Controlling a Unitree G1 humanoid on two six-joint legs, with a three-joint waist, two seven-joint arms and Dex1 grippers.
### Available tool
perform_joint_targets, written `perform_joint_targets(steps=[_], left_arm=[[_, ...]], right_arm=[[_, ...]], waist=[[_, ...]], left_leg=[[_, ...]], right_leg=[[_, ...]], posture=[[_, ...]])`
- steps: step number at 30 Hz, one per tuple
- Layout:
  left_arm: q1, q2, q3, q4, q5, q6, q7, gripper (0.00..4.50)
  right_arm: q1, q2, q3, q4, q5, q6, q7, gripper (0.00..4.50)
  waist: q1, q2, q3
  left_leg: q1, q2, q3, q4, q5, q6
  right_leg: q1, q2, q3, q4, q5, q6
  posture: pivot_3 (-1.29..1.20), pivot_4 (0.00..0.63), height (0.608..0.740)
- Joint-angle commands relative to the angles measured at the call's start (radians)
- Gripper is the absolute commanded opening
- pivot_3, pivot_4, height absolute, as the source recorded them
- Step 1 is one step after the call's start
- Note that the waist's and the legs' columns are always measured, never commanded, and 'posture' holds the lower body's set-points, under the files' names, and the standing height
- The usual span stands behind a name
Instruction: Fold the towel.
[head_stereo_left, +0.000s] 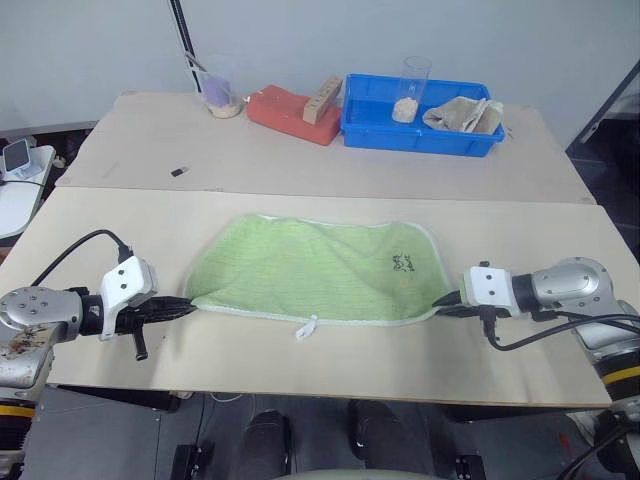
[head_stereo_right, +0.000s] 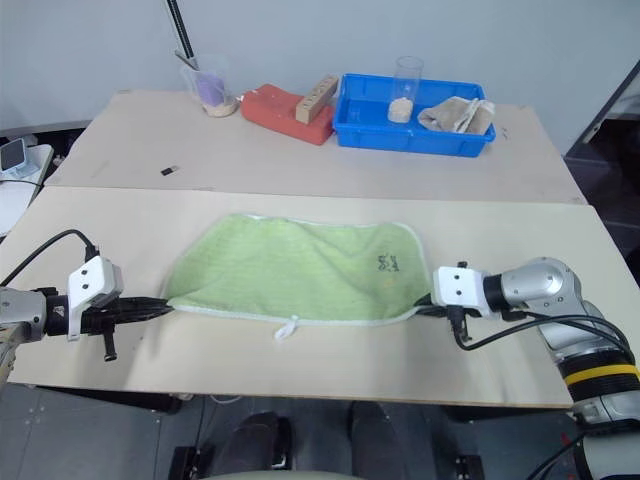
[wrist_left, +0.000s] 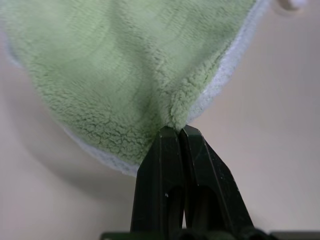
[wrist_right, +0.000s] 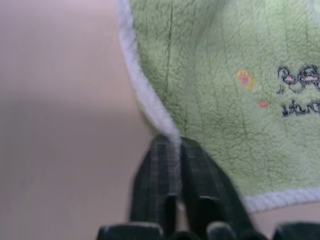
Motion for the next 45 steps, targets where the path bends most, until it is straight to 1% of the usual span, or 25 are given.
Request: perform_joint_targets(steps=[1,3,5,8,9,11,12,13,15,17,19,22,26,29,32,33,34,35,36,37,38,40,42,45], left_arm=[[-0.108,-0.052,0.042,0.072,-0.043,0.053,0.066,0.0],[-0.201,-0.102,0.043,0.131,-0.056,0.085,0.105,0.0],[-0.32,-0.153,0.039,0.197,-0.06,0.112,0.143,0.0],[-0.527,-0.202,0.026,0.322,-0.04,0.124,0.177,0.0],[-0.579,-0.21,0.025,0.355,-0.035,0.125,0.182,0.0],[-0.749,-0.218,0.023,0.469,-0.018,0.1,0.194,0.0],[-0.821,-0.218,0.021,0.519,-0.007,0.08,0.195,0.0],[-0.892,-0.213,0.018,0.564,0.005,0.058,0.192,0.0],[-0.987,-0.201,0.016,0.623,0.02,0.028,0.178,0.0],[-1.042,-0.185,0.009,0.66,0.036,-0.002,0.152,0.0],[-1.046,-0.156,-0.009,0.67,0.056,-0.02,0.1,0.0],[-0.929,-0.105,-0.043,0.617,0.079,-0.031,0.002,0.0],[-0.633,-0.025,-0.082,0.422,0.089,-0.028,-0.113,0.0],[-0.443,0.006,-0.079,0.297,0.081,-0.02,-0.137,0.0],[-0.304,0.032,-0.06,0.198,0.068,0.01,-0.157,0.0],[-0.258,0.042,-0.054,0.166,0.059,0.028,-0.165,0.0],[-0.199,0.056,-0.044,0.133,0.047,0.047,-0.176,0.0],[-0.133,0.076,-0.037,0.1,0.032,0.078,-0.196,0.0],[-0.087,0.09,-0.03,0.075,0.021,0.1,-0.208,0.0],[-0.044,0.105,-0.026,0.063,0.025,0.093,-0.218,0.0],[-0.013,0.114,-0.02,0.052,0.02,0.101,-0.223,0.0],[0.026,0.121,-0.016,0.035,0.012,0.111,-0.228,0.0],[0.036,0.119,-0.011,0.023,-0.001,0.131,-0.225,0.0],[-0.008,0.112,-0.009,0.038,-0.027,0.184,-0.217,0.0]], right_arm=[[-0.056,0.009,-0.066,-0.036,0.099,0.143,0.009,0.02],[-0.144,0.034,-0.086,0.033,0.104,0.189,-0.029,0.02],[-0.269,0.063,-0.106,0.146,0.094,0.2,-0.074,0.02],[-0.484,0.105,-0.127,0.351,0.068,0.151,-0.138,0.02],[-0.537,0.115,-0.132,0.405,0.059,0.13,-0.152,0.02],[-0.704,0.134,-0.156,0.555,0.045,0.059,-0.202,0.02],[-0.773,0.139,-0.165,0.615,0.038,0.027,-0.219,0.02],[-0.842,0.14,-0.175,0.668,0.035,-0.001,-0.232,0.02],[-0.932,0.138,-0.192,0.737,0.035,-0.037,-0.239,0.02],[-0.978,0.132,-0.201,0.769,0.035,-0.061,-0.215,0.02],[-0.955,0.112,-0.197,0.729,0.039,-0.081,-0.135,0.02],[-0.783,0.074,-0.178,0.556,0.047,-0.112,-0.028,0.02],[-0.427,0.024,-0.171,0.222,0.07,-0.103,0.032,0.02],[-0.227,-0.008,-0.183,0.047,0.08,-0.081,0.029,0.02],[-0.083,-0.039,-0.196,-0.061,0.086,-0.065,0.028,0.02],[-0.043,-0.052,-0.198,-0.084,0.087,-0.065,0.031,0.02],[0.013,-0.071,-0.202,-0.123,0.104,-0.041,0.044,0.02],[0.068,-0.093,-0.208,-0.164,0.126,-0.01,0.061,0.02],[0.107,-0.109,-0.214,-0.197,0.142,0.016,0.07,0.02],[0.144,-0.132,-0.216,-0.224,0.154,0.034,0.087,0.02],[0.174,-0.152,-0.218,-0.24,0.16,0.043,0.102,0.02],[0.21,-0.183,-0.216,-0.257,0.167,0.068,0.125,0.02],[0.22,-0.201,-0.212,-0.267,0.184,0.115,0.134,0.02],[0.189,-0.209,-0.208,-0.263,0.213,0.225,0.126,0.02]], waist=[[0.002,0.0,0.0],[0.001,0.0,0.0],[-0.001,-0.001,0.001],[-0.002,-0.001,0.001],[-0.003,-0.002,0.001],[-0.004,-0.002,0.001],[-0.005,-0.002,0.001],[-0.007,-0.002,0.001],[-0.011,-0.001,0.001],[-0.019,-0.001,0.001],[-0.026,0.0,0.001],[-0.028,0.001,0.0],[-0.028,0.002,0.0],[-0.024,0.002,0.0],[-0.021,0.002,0.0],[-0.021,0.001,0.0],[-0.02,0.001,0.0],[-0.02,0.002,0.0],[-0.021,0.001,0.0],[-0.021,0.001,0.0],[-0.02,0.001,0.0],[-0.02,0.001,0.001],[-0.02,0.001,0.001],[-0.02,0.001,0.001]], left_leg=[[0.0,0.0,0.0,0.0,0.0,0.0],[0.0,0.0,0.0,0.002,0.0,0.0],[0.001,-0.001,0.0,0.003,0.0,0.0],[0.0,-0.001,0.0,0.004,0.001,-0.001],[-0.001,-0.001,-0.001,0.004,0.001,-0.002],[-0.001,-0.001,-0.001,0.002,0.001,-0.002],[-0.003,-0.001,-0.002,0.001,0.001,-0.002],[-0.004,-0.001,-0.002,0.0,0.001,-0.002],[-0.007,-0.001,-0.002,-0.002,0.001,-0.001],[-0.011,-0.001,-0.002,-0.002,0.0,0.0],[-0.012,-0.001,-0.002,-0.003,-0.003,0.003],[-0.013,-0.001,-0.002,-0.002,-0.006,0.004],[-0.013,-0.001,-0.002,-0.002,-0.009,0.006],[-0.019,0.0,-0.001,0.001,-0.008,0.005],[-0.02,-0.001,-0.001,0.006,-0.008,0.004],[-0.018,-0.001,0.0,0.007,-0.008,0.004],[-0.015,-0.001,0.0,0.007,-0.008,0.004],[-0.012,-0.001,0.0,0.008,-0.008,0.004],[-0.007,0.0,0.0,0.007,-0.008,0.004],[-0.001,0.001,0.001,0.007,-0.008,0.004],[0.002,0.001,0.002,0.006,-0.008,0.004],[0.003,0.001,0.003,0.007,-0.008,0.004],[0.004,0.002,0.003,0.007,-0.007,0.004],[0.004,0.002,0.003,0.007,-0.006,0.003]], right_leg=[[0.0,0.0,0.0,0.0,0.001,0.001],[0.001,0.0,0.0,0.001,0.003,0.004],[0.002,0.0,0.0,0.001,0.004,0.004],[0.002,0.001,0.0,0.0,0.007,0.005],[0.002,0.001,0.0,-0.001,0.008,0.004],[0.001,0.002,0.0,-0.002,0.008,0.003],[0.0,0.002,0.0,-0.003,0.011,-0.002],[-0.001,0.002,0.0,-0.003,0.012,-0.003],[-0.002,0.002,0.0,-0.006,0.012,-0.004],[-0.004,0.002,-0.001,-0.003,0.012,-0.004],[-0.004,0.0,-0.001,-0.005,0.011,-0.001],[-0.004,-0.001,-0.002,-0.007,0.009,0.002],[-0.004,-0.002,-0.002,-0.007,0.008,0.003],[-0.012,-0.004,-0.002,-0.002,0.007,0.004],[-0.014,-0.005,-0.001,-0.001,0.008,0.003],[-0.012,-0.005,-0.001,0.0,0.007,0.003],[-0.009,-0.003,-0.001,-0.002,0.004,0.007],[-0.007,-0.003,-0.001,-0.002,0.003,0.009],[-0.003,-0.002,-0.001,-0.001,0.001,0.008],[0.001,-0.002,-0.001,0.0,-0.002,0.003],[0.002,-0.003,-0.001,0.002,-0.004,0.001],[0.002,-0.002,-0.001,0.004,-0.004,0.001],[0.002,-0.002,-0.001,0.004,-0.004,0.001],[0.001,-0.001,-0.001,0.004,-0.004,0.001]], posture=[[0.0,0.15,0.714],[0.0,0.15,0.714],[0.0,0.15,0.714],[0.0,0.15,0.714],[0.0,0.15,0.714],[0.0,0.15,0.714],[0.0,0.15,0.714],[0.0,0.15,0.714],[0.0,0.15,0.714],[0.0,0.15,0.714],[0.0,0.15,0.714],[0.0,0.15,0.714],[0.0,0.15,0.714],[0.0,0.15,0.714],[0.0,0.15,0.714],[0.0,0.15,0.714],[0.0,0.15,0.714],[0.0,0.15,0.714],[0.0,0.15,0.714],[0.0,0.15,0.714],[0.0,0.15,0.714],[0.0,0.15,0.714],[0.0,0.15,0.714],[0.0,0.15,0.714]])
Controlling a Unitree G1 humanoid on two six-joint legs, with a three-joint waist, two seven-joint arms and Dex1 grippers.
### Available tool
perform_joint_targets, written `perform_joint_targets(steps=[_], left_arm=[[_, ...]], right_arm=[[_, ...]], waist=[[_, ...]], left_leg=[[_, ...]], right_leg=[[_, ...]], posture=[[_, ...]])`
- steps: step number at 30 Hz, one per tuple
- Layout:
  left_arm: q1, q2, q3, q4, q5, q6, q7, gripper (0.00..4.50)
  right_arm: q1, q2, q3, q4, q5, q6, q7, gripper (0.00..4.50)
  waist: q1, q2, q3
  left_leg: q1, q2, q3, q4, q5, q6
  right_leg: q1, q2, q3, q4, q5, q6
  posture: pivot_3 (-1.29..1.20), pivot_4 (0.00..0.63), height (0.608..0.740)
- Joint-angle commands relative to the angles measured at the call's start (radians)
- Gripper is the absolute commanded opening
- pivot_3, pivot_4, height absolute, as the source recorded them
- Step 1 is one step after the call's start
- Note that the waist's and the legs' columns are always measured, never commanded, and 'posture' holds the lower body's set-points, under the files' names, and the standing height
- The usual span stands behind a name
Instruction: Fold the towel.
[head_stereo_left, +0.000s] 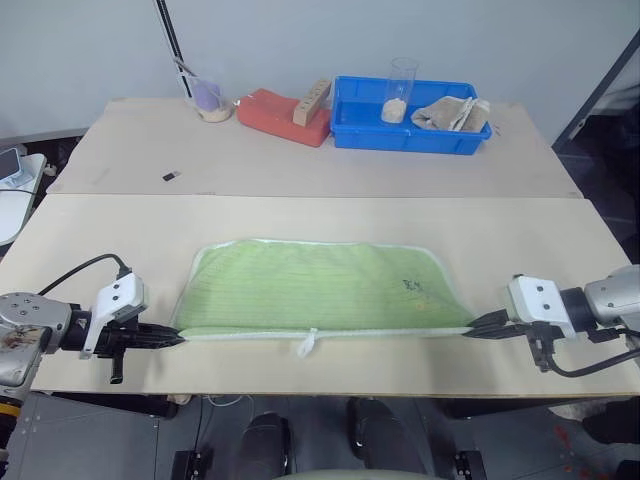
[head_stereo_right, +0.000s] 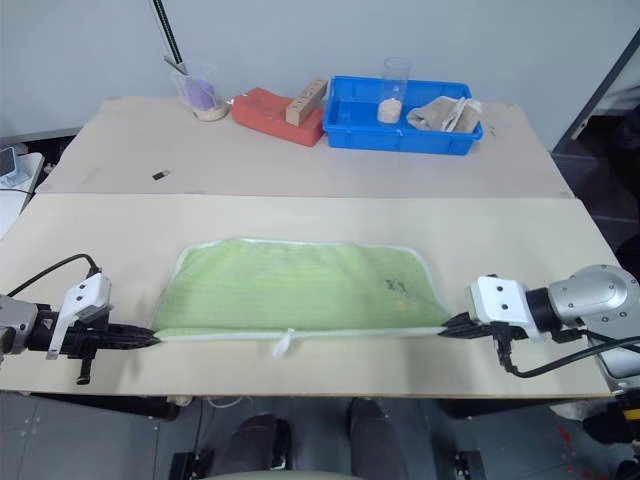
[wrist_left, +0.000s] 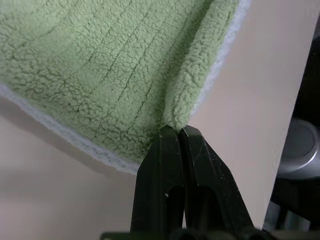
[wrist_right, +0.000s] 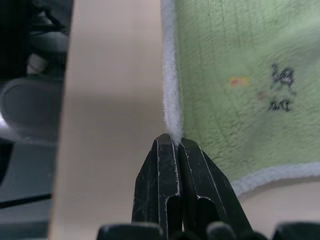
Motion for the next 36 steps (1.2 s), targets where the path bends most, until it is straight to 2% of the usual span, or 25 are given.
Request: perform_joint_targets(steps=[1,5,11,19,27,29,32,36], left_arm=[[-0.065,0.019,0.039,0.01,-0.039,0.063,0.005,0.0],[-0.219,-0.008,0.012,0.109,-0.06,0.166,0.013,0.0],[-0.488,-0.085,-0.061,0.33,-0.001,0.204,0.045,0.0],[-0.713,-0.18,-0.118,0.606,0.096,0.115,0.081,0.0],[-0.794,-0.229,-0.141,0.752,0.184,0.047,0.138,0.0],[-0.803,-0.243,-0.143,0.778,0.208,0.016,0.172,0.0],[-0.814,-0.257,-0.136,0.803,0.234,-0.046,0.216,1.0],[-0.816,-0.253,-0.103,0.811,0.224,-0.085,0.236,2.91]], right_arm=[[-0.057,-0.018,-0.019,-0.008,0.038,0.125,-0.01,0.02],[-0.186,0.013,0.016,0.031,0.059,0.332,-0.04,0.02],[-0.4,0.093,0.102,0.163,0.023,0.513,-0.084,0.02],[-0.62,0.199,0.171,0.441,-0.077,0.519,-0.134,0.02],[-0.687,0.254,0.163,0.546,-0.122,0.523,-0.196,0.02],[-0.683,0.263,0.156,0.547,-0.126,0.512,-0.214,0.69],[-0.675,0.27,0.139,0.538,-0.122,0.504,-0.236,1.64],[-0.668,0.266,0.093,0.524,-0.114,0.481,-0.288,3.04]], waist=[[0.0,0.0,0.0],[0.0,0.0,0.0],[0.0,0.0,0.0],[-0.002,0.0,0.0],[-0.005,0.0,0.0],[-0.005,0.0,0.0],[-0.006,0.0,0.0],[-0.006,0.0,0.0]], left_leg=[[0.0,0.0,0.0,0.0,0.0,0.0],[-0.001,-0.001,0.0,0.0,0.0,0.0],[-0.004,-0.002,0.0,0.0,0.0,0.0],[-0.008,-0.003,-0.001,0.0,0.0,0.0],[-0.011,-0.003,-0.002,0.0,0.0,0.001],[-0.011,-0.003,-0.002,0.0,0.0,0.001],[-0.012,-0.003,-0.003,0.0,0.0,0.001],[-0.012,-0.003,-0.003,0.0,0.0,0.001]], right_leg=[[0.0,0.0,0.0,0.0,0.0,0.0],[-0.001,0.0,0.0,0.001,0.001,0.0],[-0.001,0.001,0.0,-0.001,0.004,0.004],[-0.003,0.0,0.0,-0.004,0.008,0.0],[-0.004,0.0,0.0,-0.004,0.009,-0.002],[-0.004,0.0,0.0,-0.004,0.009,-0.002],[-0.004,0.0,0.0,-0.004,0.009,-0.001],[-0.004,0.0,0.0,-0.004,0.009,-0.001]], posture=[[0.0,0.15,0.714],[0.0,0.15,0.714],[0.0,0.15,0.714],[0.0,0.15,0.714],[0.0,0.15,0.714],[0.0,0.15,0.714],[0.0,0.15,0.714],[0.0,0.15,0.714]])
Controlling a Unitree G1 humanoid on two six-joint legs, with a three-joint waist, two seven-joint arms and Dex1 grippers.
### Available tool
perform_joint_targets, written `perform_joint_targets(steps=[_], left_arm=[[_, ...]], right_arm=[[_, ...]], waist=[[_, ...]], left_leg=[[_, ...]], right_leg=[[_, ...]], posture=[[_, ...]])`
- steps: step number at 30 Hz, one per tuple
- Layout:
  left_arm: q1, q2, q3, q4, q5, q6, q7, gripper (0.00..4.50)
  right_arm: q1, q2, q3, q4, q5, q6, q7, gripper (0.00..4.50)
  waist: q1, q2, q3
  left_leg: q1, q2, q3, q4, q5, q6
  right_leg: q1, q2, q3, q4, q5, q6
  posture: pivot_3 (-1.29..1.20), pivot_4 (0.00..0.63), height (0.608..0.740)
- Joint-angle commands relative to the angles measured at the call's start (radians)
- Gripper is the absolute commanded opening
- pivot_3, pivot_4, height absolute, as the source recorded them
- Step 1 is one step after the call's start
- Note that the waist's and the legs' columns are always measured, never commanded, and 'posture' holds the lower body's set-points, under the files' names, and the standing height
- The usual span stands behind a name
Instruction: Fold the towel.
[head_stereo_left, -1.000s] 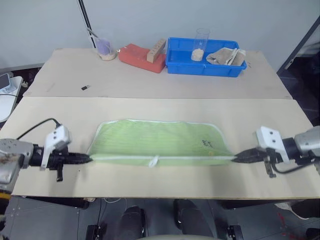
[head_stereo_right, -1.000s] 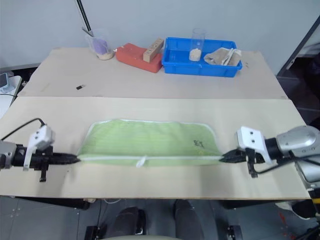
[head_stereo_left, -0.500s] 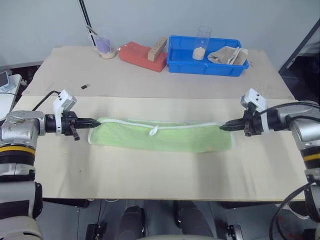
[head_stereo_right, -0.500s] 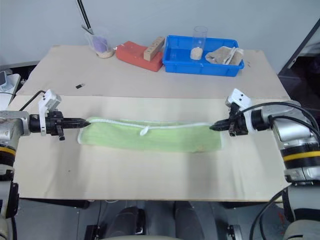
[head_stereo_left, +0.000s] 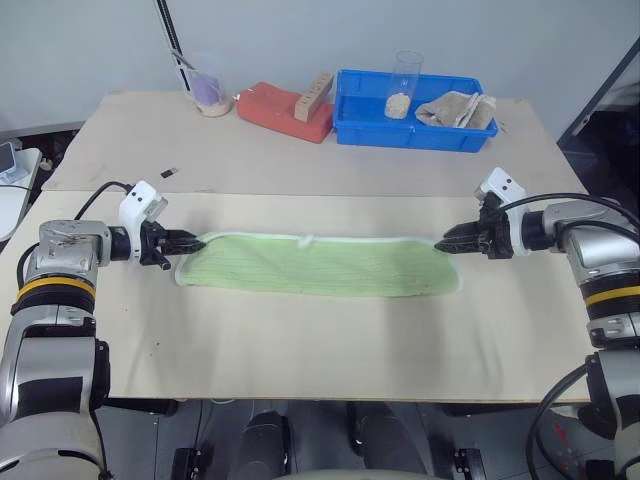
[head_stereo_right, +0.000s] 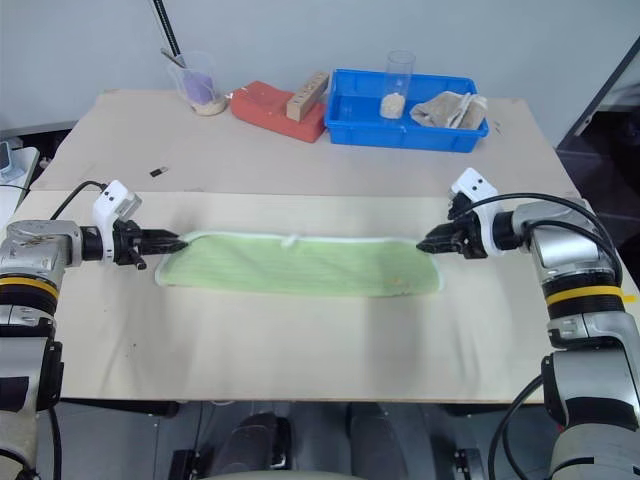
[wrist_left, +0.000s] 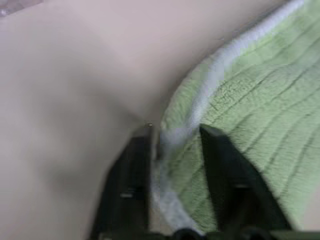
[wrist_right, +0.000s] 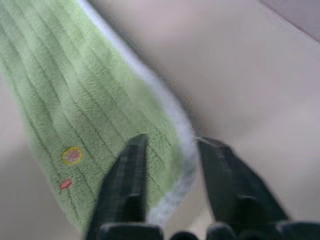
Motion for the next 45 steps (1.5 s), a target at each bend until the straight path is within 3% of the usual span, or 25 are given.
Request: perform_joint_targets(steps=[1,3,4,7,11,15,22,28,34,45], left_arm=[[-0.024,0.026,0.042,-0.007,-0.004,-0.052,0.017,3.36],[-0.027,0.045,0.056,-0.011,-0.003,-0.084,0.021,4.29],[-0.029,0.055,0.063,-0.018,-0.005,-0.102,0.017,4.5],[-0.011,0.065,0.073,-0.101,-0.035,-0.113,-0.042,4.5],[0.102,0.049,0.083,-0.454,-0.16,0.008,-0.152,4.5],[0.228,0.028,0.067,-0.823,-0.286,0.159,-0.171,4.5],[0.298,-0.034,0.019,-1.078,-0.332,0.201,-0.111,4.5],[0.302,-0.052,-0.01,-1.131,-0.373,0.203,-0.136,4.5],[0.328,-0.065,-0.02,-1.151,-0.397,0.158,-0.164,4.5],[0.347,-0.063,-0.033,-1.161,-0.384,0.128,-0.15,4.5]], right_arm=[[-0.002,-0.015,-0.079,-0.035,0.014,-0.034,-0.048,3.35],[0.029,-0.031,-0.116,-0.07,0.026,-0.024,-0.068,4.0],[0.059,-0.045,-0.143,-0.104,0.038,-0.009,-0.078,4.38],[0.172,-0.077,-0.237,-0.236,0.094,0.067,-0.107,4.48],[0.373,-0.065,-0.409,-0.478,0.198,0.237,-0.2,4.48],[0.555,0.016,-0.589,-0.706,0.316,0.445,-0.329,4.48],[0.776,0.21,-0.781,-0.995,0.483,0.716,-0.511,4.48],[0.784,0.427,-0.813,-1.082,0.559,0.871,-0.676,4.48],[0.643,0.67,-0.892,-1.021,0.554,0.915,-0.869,4.48],[0.509,0.788,-0.978,-0.886,0.547,0.847,-1.031,4.48]], waist=[[0.0,0.0,0.0],[0.001,0.0,0.0],[0.001,0.0,0.0],[0.005,0.0,0.0],[0.019,0.0,0.0],[0.026,0.0,0.0],[0.023,0.0,0.0],[0.001,0.0,0.0],[-0.005,0.0,0.0],[-0.003,0.001,-0.001]], left_leg=[[0.0,0.0,0.0,0.0,0.0,0.0],[0.0,0.0,0.0,0.0,0.0,0.0],[0.0,0.0,-0.001,0.0,0.0,0.0],[-0.002,0.0,-0.002,0.0,0.0,0.0],[-0.004,-0.001,-0.002,0.0,0.0,0.0],[-0.004,0.0,-0.002,0.001,0.0,0.0],[-0.002,0.0,-0.003,0.002,0.0,0.0],[0.001,0.0,-0.003,0.002,0.002,-0.002],[0.004,0.001,-0.005,0.001,0.002,-0.002],[0.0,0.0,-0.007,0.001,0.002,-0.002]], right_leg=[[0.0,0.0,0.0,0.0,0.0,0.0],[0.0,0.0,0.0,0.0,0.0,0.0],[0.0,0.0,0.0,0.0,0.0,0.0],[-0.001,0.0,-0.001,-0.001,0.0,0.0],[-0.001,-0.001,-0.002,0.0,0.0,0.001],[0.0,-0.001,-0.001,-0.001,0.0,0.002],[0.004,0.001,0.0,0.002,-0.005,0.009],[0.005,0.003,0.003,0.003,-0.004,0.009],[0.004,0.004,0.003,0.003,-0.004,0.008],[0.004,0.004,0.003,-0.001,-0.004,0.008]], posture=[[0.0,0.15,0.714],[0.0,0.15,0.714],[0.0,0.15,0.714],[0.0,0.15,0.714],[0.0,0.15,0.714],[0.0,0.15,0.714],[0.0,0.15,0.714],[0.0,0.15,0.714],[0.0,0.15,0.714],[0.0,0.15,0.714]])
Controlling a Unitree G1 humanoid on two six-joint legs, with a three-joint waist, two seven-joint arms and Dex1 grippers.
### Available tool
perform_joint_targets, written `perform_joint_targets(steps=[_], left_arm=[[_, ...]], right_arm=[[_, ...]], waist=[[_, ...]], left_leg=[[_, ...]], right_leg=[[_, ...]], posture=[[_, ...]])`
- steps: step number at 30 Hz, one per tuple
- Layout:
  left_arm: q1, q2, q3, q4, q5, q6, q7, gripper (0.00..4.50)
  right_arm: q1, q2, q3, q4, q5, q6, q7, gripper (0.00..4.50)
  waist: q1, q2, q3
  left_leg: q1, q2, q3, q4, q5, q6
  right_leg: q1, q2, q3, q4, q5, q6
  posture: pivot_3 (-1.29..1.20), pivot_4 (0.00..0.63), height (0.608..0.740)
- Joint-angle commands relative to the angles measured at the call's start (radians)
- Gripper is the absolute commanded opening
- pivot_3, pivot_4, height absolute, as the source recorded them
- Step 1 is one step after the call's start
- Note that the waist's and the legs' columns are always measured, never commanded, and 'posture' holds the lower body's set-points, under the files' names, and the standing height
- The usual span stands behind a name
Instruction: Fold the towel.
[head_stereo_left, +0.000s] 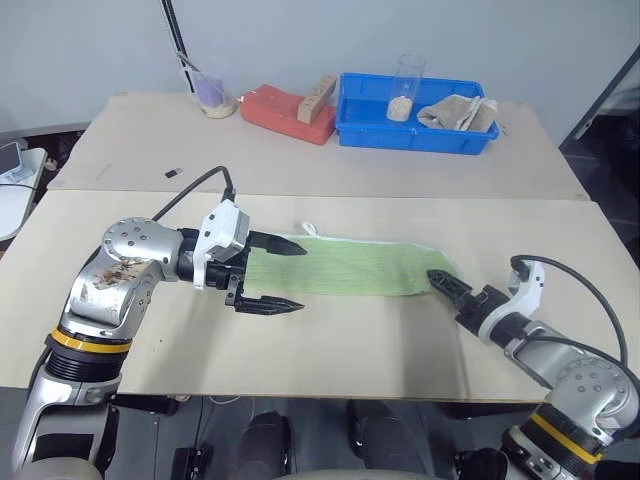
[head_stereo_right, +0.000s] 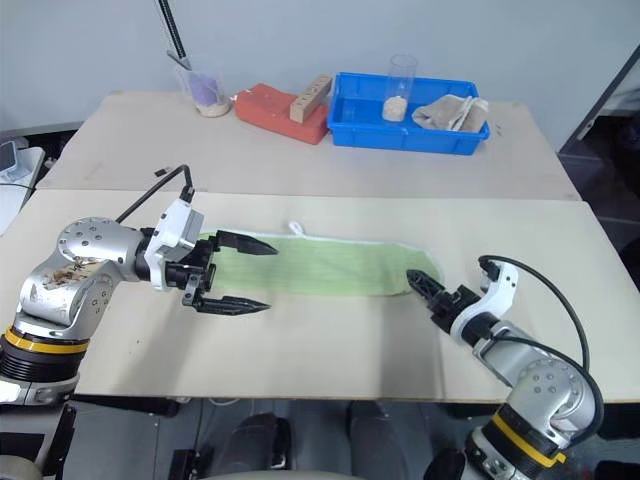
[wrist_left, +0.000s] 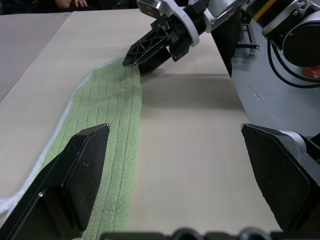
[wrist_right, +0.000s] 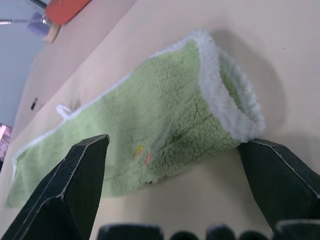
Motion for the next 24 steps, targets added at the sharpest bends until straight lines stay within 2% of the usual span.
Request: perform_joint_targets(steps=[1,5,6,8,18,19,22,24], left_arm=[[-0.003,0.002,-0.002,-0.036,-0.001,-0.019,0.014,4.5],[-0.002,0.002,-0.006,-0.034,-0.001,-0.023,0.023,4.5],[-0.001,0.003,-0.007,-0.035,-0.002,-0.024,0.025,4.5],[0.0,0.004,-0.008,-0.035,-0.002,-0.026,0.029,4.5],[0.019,0.0,0.016,-0.054,-0.04,0.009,0.068,4.5],[0.024,0.004,0.021,-0.056,-0.044,0.01,0.073,4.5],[0.036,0.009,0.037,-0.064,-0.055,0.017,0.092,4.5],[0.042,0.01,0.054,-0.077,-0.067,0.032,0.11,4.5]], right_arm=[[-0.015,0.018,-0.017,0.023,0.017,-0.054,-0.042,4.48],[-0.024,0.019,-0.004,0.061,0.024,-0.13,-0.065,4.48],[-0.022,0.015,0.005,0.066,0.023,-0.148,-0.07,4.24],[-0.027,0.006,0.007,0.087,0.027,-0.169,-0.087,3.69],[-0.017,-0.059,0.056,0.152,0.058,-0.266,-0.093,0.22],[-0.016,-0.074,0.056,0.156,0.061,-0.273,-0.09,0.02],[-0.005,-0.15,0.068,0.162,0.068,-0.283,-0.059,0.02],[0.019,-0.256,0.121,0.15,0.053,-0.3,0.014,0.02]], waist=[[-0.002,0.0,0.0],[-0.002,0.0,0.0],[-0.002,0.0,0.0],[-0.002,0.0,0.0],[-0.006,0.0,0.0],[-0.005,0.0,0.0],[-0.001,0.0,0.0],[0.0,0.0,0.0]], left_leg=[[0.0,0.0,0.0,0.0,0.0,0.0],[0.001,0.0,0.0,0.0,0.0,0.0],[0.001,0.0,0.0,0.0,0.0,0.0],[0.001,0.0,0.0,0.0,0.0,0.0],[0.001,0.0,-0.001,-0.003,0.0,0.0],[0.0,0.0,-0.001,-0.003,0.0,0.0],[0.0,0.0,-0.001,-0.003,0.0,0.0],[0.0,0.0,-0.001,-0.003,0.0,0.0]], right_leg=[[0.0,0.0,0.0,0.0,0.0,0.0],[0.0,0.0,0.0,0.001,0.0,0.0],[0.0,0.0,0.0,0.001,0.0,0.0],[0.0,0.0,0.0,0.001,0.0,0.0],[0.0,0.0,0.0,-0.001,0.0,0.0],[0.0,0.0,0.0,-0.001,0.0,0.0],[0.0,0.0,0.0,-0.001,0.0,0.0],[0.0,0.0,0.0,-0.002,0.0,0.0]], posture=[[0.0,0.15,0.714],[0.0,0.15,0.714],[0.0,0.15,0.714],[0.0,0.15,0.714],[0.0,0.15,0.714],[0.0,0.15,0.714],[0.0,0.15,0.714],[0.0,0.15,0.714]])
